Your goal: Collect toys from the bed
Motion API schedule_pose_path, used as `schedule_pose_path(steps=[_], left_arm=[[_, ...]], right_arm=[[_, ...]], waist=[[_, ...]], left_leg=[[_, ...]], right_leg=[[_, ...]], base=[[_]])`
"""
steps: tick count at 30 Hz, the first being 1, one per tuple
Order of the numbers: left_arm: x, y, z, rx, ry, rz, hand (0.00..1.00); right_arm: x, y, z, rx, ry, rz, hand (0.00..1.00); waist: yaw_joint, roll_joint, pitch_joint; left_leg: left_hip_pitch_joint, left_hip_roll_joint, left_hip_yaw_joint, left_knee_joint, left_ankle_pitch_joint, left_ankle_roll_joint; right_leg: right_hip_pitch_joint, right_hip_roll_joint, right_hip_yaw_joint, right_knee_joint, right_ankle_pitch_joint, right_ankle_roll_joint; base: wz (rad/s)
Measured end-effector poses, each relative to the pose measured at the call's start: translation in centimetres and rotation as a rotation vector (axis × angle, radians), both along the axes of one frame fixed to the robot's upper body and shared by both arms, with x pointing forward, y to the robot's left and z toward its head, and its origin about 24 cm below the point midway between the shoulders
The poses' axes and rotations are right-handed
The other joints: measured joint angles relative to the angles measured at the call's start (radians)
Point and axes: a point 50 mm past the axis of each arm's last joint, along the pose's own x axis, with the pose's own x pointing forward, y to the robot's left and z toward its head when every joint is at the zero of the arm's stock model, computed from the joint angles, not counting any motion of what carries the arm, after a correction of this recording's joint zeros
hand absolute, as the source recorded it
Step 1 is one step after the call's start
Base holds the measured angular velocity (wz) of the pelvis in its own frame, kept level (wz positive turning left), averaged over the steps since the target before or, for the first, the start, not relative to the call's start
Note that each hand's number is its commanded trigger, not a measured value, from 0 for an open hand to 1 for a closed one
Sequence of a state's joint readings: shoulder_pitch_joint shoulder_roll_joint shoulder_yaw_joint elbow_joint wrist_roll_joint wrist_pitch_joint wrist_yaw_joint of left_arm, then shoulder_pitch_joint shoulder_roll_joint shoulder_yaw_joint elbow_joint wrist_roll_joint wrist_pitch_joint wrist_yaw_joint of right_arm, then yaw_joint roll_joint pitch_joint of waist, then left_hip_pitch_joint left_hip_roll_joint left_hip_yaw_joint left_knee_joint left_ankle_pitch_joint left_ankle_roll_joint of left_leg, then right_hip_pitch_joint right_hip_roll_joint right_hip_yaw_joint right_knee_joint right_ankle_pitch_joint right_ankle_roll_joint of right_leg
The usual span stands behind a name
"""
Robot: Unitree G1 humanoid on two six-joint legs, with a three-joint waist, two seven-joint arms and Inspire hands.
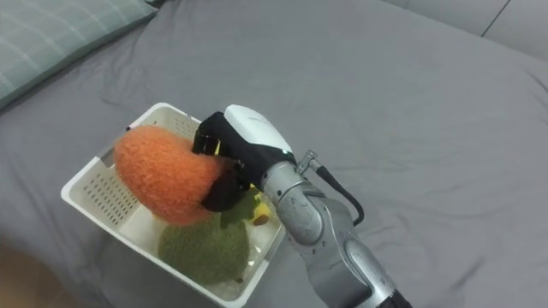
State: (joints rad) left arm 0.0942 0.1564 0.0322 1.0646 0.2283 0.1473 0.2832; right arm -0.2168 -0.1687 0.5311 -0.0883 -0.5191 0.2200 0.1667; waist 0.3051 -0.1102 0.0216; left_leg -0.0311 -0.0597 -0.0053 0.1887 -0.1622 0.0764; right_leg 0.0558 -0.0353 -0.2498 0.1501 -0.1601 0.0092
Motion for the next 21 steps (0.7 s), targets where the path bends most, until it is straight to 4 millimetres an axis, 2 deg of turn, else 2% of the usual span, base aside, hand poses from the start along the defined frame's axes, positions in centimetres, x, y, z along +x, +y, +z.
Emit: schedule_pose_path(steps=[5, 13, 21], left_arm=[[0.6, 0.0, 0.2, 0.014, -0.028, 0.0, 0.0], [0.4, 0.0, 0.2, 0.011, -0.023, 0.001, 0.0], [-0.7, 0.1, 0.0, 0.02, 0.0, 0.005, 0.0]], right_arm=[[0.1, -0.4, 0.0, -0.014, -0.01, -0.013, 0.0], [0.4, -1.1, 0.2, -0.048, -0.037, -0.036, 0.0], [0.6, -1.5, 0.5, -0.042, -0.046, -0.057, 0.0]], waist=[[-0.005, 0.009, 0.0019], [-0.008, 0.021, -0.0084], [-0.025, 0.024, -0.0088]], left_leg=[[-0.01, -0.001, -0.006, 0.001, 0.0, 0.0], [-0.006, -0.001, -0.006, 0.001, 0.001, 0.0], [0.006, -0.001, -0.007, -0.004, 0.002, 0.0]], right_leg=[[-0.003, 0.0, -0.001, 0.0, 0.0, 0.0], [-0.002, 0.0, -0.001, 0.0, 0.0, 0.0], [0.012, 0.0, 0.0, 0.0, 0.0, 0.0]], base=[[0.04], [0.0], [0.0]])
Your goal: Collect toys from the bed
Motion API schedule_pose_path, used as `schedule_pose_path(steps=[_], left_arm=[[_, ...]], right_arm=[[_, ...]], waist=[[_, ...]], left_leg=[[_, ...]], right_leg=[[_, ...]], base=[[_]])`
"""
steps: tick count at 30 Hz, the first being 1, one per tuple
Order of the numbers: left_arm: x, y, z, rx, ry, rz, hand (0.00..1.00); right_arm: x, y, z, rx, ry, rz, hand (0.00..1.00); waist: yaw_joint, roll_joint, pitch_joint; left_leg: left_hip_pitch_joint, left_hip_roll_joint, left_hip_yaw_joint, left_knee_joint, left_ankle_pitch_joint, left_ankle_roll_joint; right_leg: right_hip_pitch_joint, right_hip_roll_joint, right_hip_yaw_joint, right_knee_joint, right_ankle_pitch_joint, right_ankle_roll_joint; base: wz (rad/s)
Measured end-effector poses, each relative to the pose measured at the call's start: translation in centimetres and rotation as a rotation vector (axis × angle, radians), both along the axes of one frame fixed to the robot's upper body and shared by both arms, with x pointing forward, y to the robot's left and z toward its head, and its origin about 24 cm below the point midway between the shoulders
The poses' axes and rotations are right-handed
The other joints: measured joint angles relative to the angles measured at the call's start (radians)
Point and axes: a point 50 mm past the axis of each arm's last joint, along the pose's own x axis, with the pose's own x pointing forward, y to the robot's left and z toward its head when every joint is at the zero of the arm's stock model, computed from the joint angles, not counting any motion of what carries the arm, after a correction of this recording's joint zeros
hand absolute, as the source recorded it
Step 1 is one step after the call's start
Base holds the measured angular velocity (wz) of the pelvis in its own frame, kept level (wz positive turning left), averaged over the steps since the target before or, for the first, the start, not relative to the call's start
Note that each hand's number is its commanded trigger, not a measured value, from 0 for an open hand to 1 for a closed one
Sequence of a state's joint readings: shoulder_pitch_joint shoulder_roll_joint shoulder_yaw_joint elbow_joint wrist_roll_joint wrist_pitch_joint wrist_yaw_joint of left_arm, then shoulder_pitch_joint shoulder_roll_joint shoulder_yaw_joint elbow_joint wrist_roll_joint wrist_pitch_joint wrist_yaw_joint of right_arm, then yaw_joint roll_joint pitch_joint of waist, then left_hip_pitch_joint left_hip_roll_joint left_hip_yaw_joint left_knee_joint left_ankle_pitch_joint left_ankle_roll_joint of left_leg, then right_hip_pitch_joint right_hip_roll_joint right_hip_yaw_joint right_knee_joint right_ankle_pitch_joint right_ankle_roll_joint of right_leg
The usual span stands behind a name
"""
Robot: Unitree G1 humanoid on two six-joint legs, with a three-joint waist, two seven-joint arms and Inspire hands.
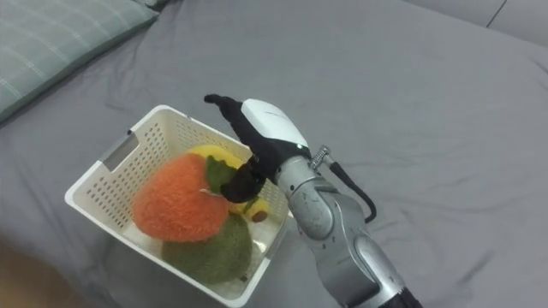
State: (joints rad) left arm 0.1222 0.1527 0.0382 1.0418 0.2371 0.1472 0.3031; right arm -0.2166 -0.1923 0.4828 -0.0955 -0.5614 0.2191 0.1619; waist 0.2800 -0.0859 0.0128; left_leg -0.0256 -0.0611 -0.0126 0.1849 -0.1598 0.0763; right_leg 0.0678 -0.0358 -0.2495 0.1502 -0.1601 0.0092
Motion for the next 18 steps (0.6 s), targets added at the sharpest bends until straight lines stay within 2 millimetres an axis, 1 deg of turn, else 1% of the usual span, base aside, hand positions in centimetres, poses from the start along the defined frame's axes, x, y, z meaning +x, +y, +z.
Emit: schedule_pose_path(steps=[2, 7, 11, 13, 16, 18], left_arm=[[-0.2, 0.0, 0.0, 0.001, 0.006, -0.002, 0.0], [-0.2, -0.2, -0.1, -0.003, 0.007, -0.005, 0.0], [-0.2, 0.0, 0.0, 0.0, 0.002, 0.014, 0.0], [-0.2, 0.0, 0.0, 0.0, 0.0, 0.017, 0.0], [-0.3, 0.1, 0.0, -0.007, -0.004, 0.034, 0.0], [-0.4, 0.1, -0.1, -0.008, -0.005, 0.042, 0.0]], right_arm=[[0.0, 0.0, 0.1, 0.002, -0.004, 0.001, 0.0], [-0.1, 0.0, 0.4, 0.01, -0.017, 0.001, 0.0], [0.1, -0.5, 1.0, 0.039, -0.046, -0.015, 0.0], [0.3, -1.0, 1.2, 0.07, -0.049, -0.04, 0.0], [0.5, -1.8, 1.5, 0.17, -0.034, -0.077, 0.0], [0.5, -2.3, 2.3, 0.277, -0.04, -0.1, 0.0]], waist=[[-0.004, 0.001, 0.0], [-0.011, 0.003, -0.0027], [-0.028, 0.006, -0.0028], [-0.031, 0.01, -0.0007], [-0.049, 0.013, -0.0012], [-0.059, 0.014, -0.0012]], left_leg=[[0.001, 0.0, 0.0, 0.001, 0.0, 0.0], [0.004, 0.0, 0.004, 0.002, 0.0, 0.0], [0.007, 0.0, 0.004, 0.003, 0.0, 0.0], [0.015, 0.001, 0.008, 0.0, 0.0, 0.0], [0.021, 0.001, 0.007, -0.003, 0.0, 0.0], [0.028, 0.002, 0.012, -0.004, 0.0, 0.0]], right_leg=[[0.0, 0.0, 0.001, 0.0, 0.0, 0.0], [0.002, -0.001, 0.003, 0.001, 0.0, 0.0], [0.004, -0.001, 0.006, 0.001, 0.0, 0.0], [0.007, 0.0, 0.013, 0.001, 0.0, 0.0], [0.015, 0.0, 0.012, 0.0, 0.0, 0.0], [0.016, 0.001, 0.016, 0.0, 0.0, 0.0]], base=[[0.0], [-0.01], [-0.01], [-0.06], [0.0], [-0.06]])
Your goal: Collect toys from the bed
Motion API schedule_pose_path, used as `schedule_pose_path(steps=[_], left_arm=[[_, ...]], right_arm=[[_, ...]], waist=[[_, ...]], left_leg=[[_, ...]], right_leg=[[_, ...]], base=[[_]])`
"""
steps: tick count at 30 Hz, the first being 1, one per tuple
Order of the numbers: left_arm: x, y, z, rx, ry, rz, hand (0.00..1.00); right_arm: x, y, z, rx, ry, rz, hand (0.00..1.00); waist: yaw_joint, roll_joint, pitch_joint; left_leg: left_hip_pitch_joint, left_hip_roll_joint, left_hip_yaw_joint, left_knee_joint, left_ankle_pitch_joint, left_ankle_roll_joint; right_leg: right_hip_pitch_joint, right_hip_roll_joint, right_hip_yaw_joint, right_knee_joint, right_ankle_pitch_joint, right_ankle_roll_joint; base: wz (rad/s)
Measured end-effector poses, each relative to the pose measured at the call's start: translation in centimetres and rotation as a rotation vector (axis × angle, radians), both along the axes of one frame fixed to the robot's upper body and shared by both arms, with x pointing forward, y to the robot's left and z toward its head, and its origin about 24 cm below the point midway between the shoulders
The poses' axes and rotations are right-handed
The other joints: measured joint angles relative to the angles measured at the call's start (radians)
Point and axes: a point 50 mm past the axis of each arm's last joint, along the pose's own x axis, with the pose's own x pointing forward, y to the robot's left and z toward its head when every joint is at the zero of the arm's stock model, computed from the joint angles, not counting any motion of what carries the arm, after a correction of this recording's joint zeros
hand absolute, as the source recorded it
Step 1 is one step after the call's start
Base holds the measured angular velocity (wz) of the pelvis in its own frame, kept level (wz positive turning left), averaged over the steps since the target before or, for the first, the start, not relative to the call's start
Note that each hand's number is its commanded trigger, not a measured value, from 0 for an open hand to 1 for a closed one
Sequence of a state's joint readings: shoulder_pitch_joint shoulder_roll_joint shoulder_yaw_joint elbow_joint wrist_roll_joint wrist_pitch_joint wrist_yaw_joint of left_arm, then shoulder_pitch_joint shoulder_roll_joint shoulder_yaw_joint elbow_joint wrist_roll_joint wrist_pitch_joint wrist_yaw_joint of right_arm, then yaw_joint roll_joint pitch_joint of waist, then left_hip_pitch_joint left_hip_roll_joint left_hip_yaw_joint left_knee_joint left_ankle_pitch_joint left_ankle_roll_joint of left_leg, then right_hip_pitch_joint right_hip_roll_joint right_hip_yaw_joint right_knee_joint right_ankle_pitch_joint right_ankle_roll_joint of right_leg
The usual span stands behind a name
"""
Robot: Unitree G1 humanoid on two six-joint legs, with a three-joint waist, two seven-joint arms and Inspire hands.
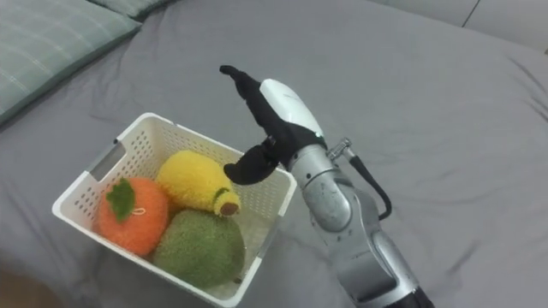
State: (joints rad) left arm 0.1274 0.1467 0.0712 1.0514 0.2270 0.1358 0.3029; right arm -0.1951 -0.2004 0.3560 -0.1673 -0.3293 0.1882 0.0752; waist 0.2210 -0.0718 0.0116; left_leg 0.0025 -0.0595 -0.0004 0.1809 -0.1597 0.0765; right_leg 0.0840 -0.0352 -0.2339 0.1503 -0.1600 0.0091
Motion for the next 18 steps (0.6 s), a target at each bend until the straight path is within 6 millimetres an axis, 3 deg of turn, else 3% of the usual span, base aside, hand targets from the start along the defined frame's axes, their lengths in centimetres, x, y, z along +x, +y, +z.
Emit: schedule_pose_path(steps=[2, 3, 7, 14, 18], left_arm=[[-0.3, 0.0, -0.1, -0.002, 0.005, 0.005, 0.0], [-0.4, 0.0, -0.1, -0.002, 0.004, 0.007, 0.0], [-1.4, 0.4, -0.1, 0.001, 0.004, 0.04, 0.0], [-4.8, 1.3, -0.1, 0.016, 0.049, 0.138, 0.0], [-6.3, 1.4, -0.1, 0.017, 0.071, 0.199, 0.0]], right_arm=[[-0.2, -0.7, 0.1, 0.077, -0.008, -0.026, 0.0], [-0.2, -1.2, 0.2, 0.116, -0.005, -0.047, 0.0], [-0.2, -3.5, 0.0, 0.206, 0.0, -0.149, 0.0], [-1.9, -11.6, -0.5, 0.399, -0.047, -0.509, 0.0], [-4.0, -15.8, -1.6, 0.437, -0.073, -0.747, 0.0]], waist=[[-0.003, 0.005, -0.0052], [-0.022, 0.007, -0.0074], [-0.062, 0.013, -0.0085], [-0.161, 0.017, -0.0134], [-0.197, 0.017, -0.0144]], left_leg=[[0.01, 0.001, 0.01, -0.001, 0.0, 0.0], [0.012, 0.001, 0.01, 0.0, 0.0, 0.0], [0.02, 0.002, 0.022, -0.006, 0.0, 0.003], [0.035, 0.009, 0.056, -0.014, -0.002, 0.005], [0.048, 0.017, 0.081, -0.02, -0.005, 0.001]], right_leg=[[0.005, 0.0, 0.007, 0.0, 0.0, 0.0], [0.008, 0.0, 0.007, 0.0, 0.0, 0.0], [0.012, -0.004, 0.016, 0.001, 0.001, 0.001], [0.015, -0.005, 0.047, 0.005, 0.003, 0.004], [0.012, 0.003, 0.071, 0.005, 0.006, 0.0]], base=[[-0.11], [0.0], [-0.06], [-0.14], [-0.2]])
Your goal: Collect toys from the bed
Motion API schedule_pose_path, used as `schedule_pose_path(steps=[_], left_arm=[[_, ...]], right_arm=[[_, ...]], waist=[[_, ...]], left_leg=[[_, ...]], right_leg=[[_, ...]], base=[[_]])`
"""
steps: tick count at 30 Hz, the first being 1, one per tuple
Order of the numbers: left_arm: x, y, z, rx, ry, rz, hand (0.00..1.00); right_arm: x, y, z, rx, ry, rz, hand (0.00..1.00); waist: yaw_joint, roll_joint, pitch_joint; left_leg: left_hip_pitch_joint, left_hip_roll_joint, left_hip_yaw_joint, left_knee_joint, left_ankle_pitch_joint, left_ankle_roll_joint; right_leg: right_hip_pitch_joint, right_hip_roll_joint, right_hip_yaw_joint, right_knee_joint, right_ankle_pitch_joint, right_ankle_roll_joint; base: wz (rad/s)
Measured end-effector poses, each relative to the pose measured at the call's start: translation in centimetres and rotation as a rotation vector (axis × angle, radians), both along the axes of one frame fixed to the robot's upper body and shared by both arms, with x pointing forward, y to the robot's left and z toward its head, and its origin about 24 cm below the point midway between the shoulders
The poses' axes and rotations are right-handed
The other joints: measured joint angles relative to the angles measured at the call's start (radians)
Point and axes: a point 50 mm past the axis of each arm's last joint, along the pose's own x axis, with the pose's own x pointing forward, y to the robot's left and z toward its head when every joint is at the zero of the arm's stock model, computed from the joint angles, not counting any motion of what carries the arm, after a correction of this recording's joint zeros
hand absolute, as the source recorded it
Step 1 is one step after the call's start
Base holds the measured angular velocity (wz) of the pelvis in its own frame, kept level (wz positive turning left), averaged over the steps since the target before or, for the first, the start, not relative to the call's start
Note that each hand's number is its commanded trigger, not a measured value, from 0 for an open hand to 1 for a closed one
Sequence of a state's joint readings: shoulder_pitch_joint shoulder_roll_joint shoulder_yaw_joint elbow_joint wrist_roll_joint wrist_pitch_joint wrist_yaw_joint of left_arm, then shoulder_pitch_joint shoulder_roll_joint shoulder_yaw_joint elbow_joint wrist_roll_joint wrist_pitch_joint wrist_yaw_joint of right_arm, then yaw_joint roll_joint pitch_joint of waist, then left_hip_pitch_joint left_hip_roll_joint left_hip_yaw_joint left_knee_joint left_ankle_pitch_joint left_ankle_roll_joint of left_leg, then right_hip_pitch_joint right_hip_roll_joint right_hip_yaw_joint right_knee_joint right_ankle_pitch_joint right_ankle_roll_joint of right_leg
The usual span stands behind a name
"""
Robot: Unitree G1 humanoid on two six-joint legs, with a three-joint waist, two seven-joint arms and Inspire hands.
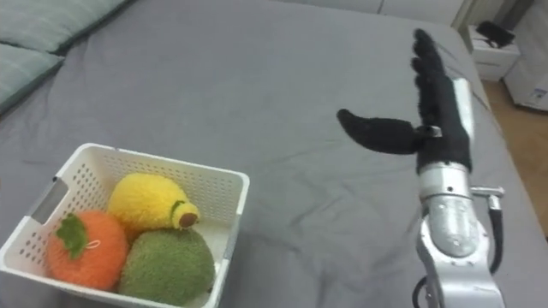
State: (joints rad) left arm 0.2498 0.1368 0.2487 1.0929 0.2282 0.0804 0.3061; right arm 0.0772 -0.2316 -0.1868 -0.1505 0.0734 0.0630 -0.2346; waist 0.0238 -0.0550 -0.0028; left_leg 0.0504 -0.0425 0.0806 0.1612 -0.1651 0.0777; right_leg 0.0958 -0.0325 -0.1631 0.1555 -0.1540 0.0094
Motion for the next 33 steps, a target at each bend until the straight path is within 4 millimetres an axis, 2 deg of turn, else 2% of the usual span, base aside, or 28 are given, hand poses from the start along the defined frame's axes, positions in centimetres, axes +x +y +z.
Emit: schedule_pose_path(steps=[4, 7, 11, 16, 17, 19, 20, 21, 22, 23, 24, 25, 27, 28, 30, 33], left_arm=[[0.1, 0.0, 0.0, 0.014, -0.004, 0.005, 0.0], [0.6, 0.0, 0.1, 0.036, -0.021, 0.003, 0.0], [1.8, 0.0, 0.2, 0.065, -0.075, 0.028, 0.0], [1.9, 0.1, 0.4, 0.058, -0.122, 0.071, 0.0], [2.0, 0.1, 0.4, 0.059, -0.131, 0.074, 0.0], [1.8, 0.2, 0.4, 0.058, -0.129, 0.082, 0.0], [1.5, 0.2, 0.4, 0.058, -0.124, 0.086, 0.0], [1.4, 0.2, 0.4, 0.058, -0.126, 0.089, 0.0], [1.4, 0.2, 0.4, 0.057, -0.126, 0.09, 0.0], [1.3, 0.1, 0.4, 0.055, -0.126, 0.092, 0.0], [1.1, 0.1, 0.3, 0.051, -0.124, 0.101, 0.0], [1.0, 0.0, 0.3, 0.047, -0.12, 0.105, 0.0], [0.6, -0.2, 0.2, 0.028, -0.115, 0.127, 0.0], [0.6, -0.2, 0.1, 0.022, -0.117, 0.134, 0.0], [0.4, -0.1, 0.1, 0.002, -0.117, 0.161, 0.0], [0.2, -0.2, 0.0, -0.014, -0.096, 0.164, 0.0]], right_arm=[[-1.8, -2.6, -2.1, 0.026, 0.062, -0.178, 0.0], [-3.6, -3.7, -4.1, 0.054, 0.133, -0.285, 0.0], [-6.1, -4.7, -7.6, 0.25, 0.233, -0.39, 0.0], [-8.3, -5.1, -10.8, 0.444, 0.299, -0.536, 0.0], [-9.2, -5.6, -11.7, 0.514, 0.307, -0.59, 0.0], [-10.8, -6.2, -13.4, 0.585, 0.351, -0.683, 0.0], [-12.3, -6.4, -14.9, 0.605, 0.404, -0.744, 0.0], [-14.0, -6.4, -16.7, 0.622, 0.482, -0.808, 0.0], [-14.9, -6.2, -17.4, 0.635, 0.52, -0.84, 0.0], [-16.9, -5.8, -18.8, 0.654, 0.6, -0.892, 0.0], [-18.9, -5.3, -20.1, 0.67, 0.688, -0.933, 0.0], [-19.9, -5.1, -20.6, 0.675, 0.73, -0.95, 0.0], [-23.5, -4.0, -22.0, 0.715, 0.872, -1.003, 0.0], [-24.3, -3.8, -22.3, 0.728, 0.901, -1.012, 0.0], [-27.3, -2.5, -23.1, 0.784, 1.026, -1.025, 0.0], [-28.7, -0.8, -23.8, 0.834, 1.159, -0.955, 0.0]], waist=[[-0.041, 0.002, -0.0013], [-0.051, 0.01, -0.0004], [-0.065, 0.006, 0.0016], [-0.083, 0.011, -0.0027], [-0.084, 0.014, -0.0058], [-0.086, 0.015, -0.005], [-0.094, 0.011, -0.003], [-0.106, 0.009, -0.0027], [-0.104, 0.008, -0.0044], [-0.103, 0.0, -0.0009], [-0.103, 0.005, -0.0004], [-0.103, 0.004, 0.0005], [-0.107, 0.008, -0.0025], [-0.107, 0.012, -0.0024], [-0.106, 0.017, -0.006], [-0.1, 0.019, -0.0075]], left_leg=[[0.005, 0.003, 0.012, 0.0, -0.001, -0.001], [0.008, 0.007, 0.027, -0.01, -0.001, -0.002], [0.01, 0.01, 0.038, -0.01, -0.004, -0.005], [0.008, 0.014, 0.058, -0.009, -0.006, -0.008], [0.01, 0.014, 0.06, -0.009, -0.005, -0.008], [0.02, 0.014, 0.062, -0.013, -0.007, -0.008], [0.024, 0.014, 0.062, -0.017, -0.008, -0.008], [0.028, 0.014, 0.057, -0.018, -0.01, -0.009], [0.03, 0.014, 0.057, -0.019, -0.011, -0.009], [0.031, 0.014, 0.057, -0.022, -0.013, -0.011], [0.031, 0.014, 0.06, -0.027, -0.014, -0.012], [0.03, 0.014, 0.06, -0.027, -0.015, -0.011], [0.027, 0.012, 0.06, -0.026, -0.016, -0.011], [0.026, 0.012, 0.059, -0.026, -0.016, -0.011], [0.029, 0.012, 0.057, -0.027, -0.017, -0.011], [0.032, 0.012, 0.057, -0.025, -0.017, -0.012]], right_leg=[[-0.008, 0.003, 0.016, 0.001, 0.001, -0.001], [-0.011, 0.006, 0.026, 0.013, 0.001, -0.001], [-0.015, 0.01, 0.046, 0.014, 0.001, -0.001], [-0.037, 0.018, 0.071, 0.01, -0.001, -0.003], [-0.036, 0.02, 0.076, 0.01, -0.001, -0.003], [-0.027, 0.021, 0.079, 0.007, -0.001, -0.003], [-0.02, 0.021, 0.078, -0.002, 0.0, -0.003], [-0.013, 0.02, 0.072, -0.005, -0.001, -0.003], [-0.011, 0.019, 0.072, -0.005, -0.002, -0.003], [-0.009, 0.019, 0.073, -0.005, -0.005, -0.003], [-0.01, 0.019, 0.076, -0.004, -0.006, -0.004], [-0.011, 0.019, 0.075, -0.004, -0.007, -0.004], [-0.015, 0.017, 0.075, -0.004, -0.011, -0.007], [-0.015, 0.017, 0.075, -0.004, -0.012, -0.007], [-0.012, 0.017, 0.075, -0.004, -0.015, -0.008], [-0.012, 0.018, 0.075, -0.004, -0.016, -0.008]], base=[[-0.09], [-0.18], [-0.09], [-0.13], [-0.06], [-0.02], [0.07], [0.08], [0.06], [-0.05], [-0.07], [-0.07], [-0.02], [0.0], [0.02], [0.0]])
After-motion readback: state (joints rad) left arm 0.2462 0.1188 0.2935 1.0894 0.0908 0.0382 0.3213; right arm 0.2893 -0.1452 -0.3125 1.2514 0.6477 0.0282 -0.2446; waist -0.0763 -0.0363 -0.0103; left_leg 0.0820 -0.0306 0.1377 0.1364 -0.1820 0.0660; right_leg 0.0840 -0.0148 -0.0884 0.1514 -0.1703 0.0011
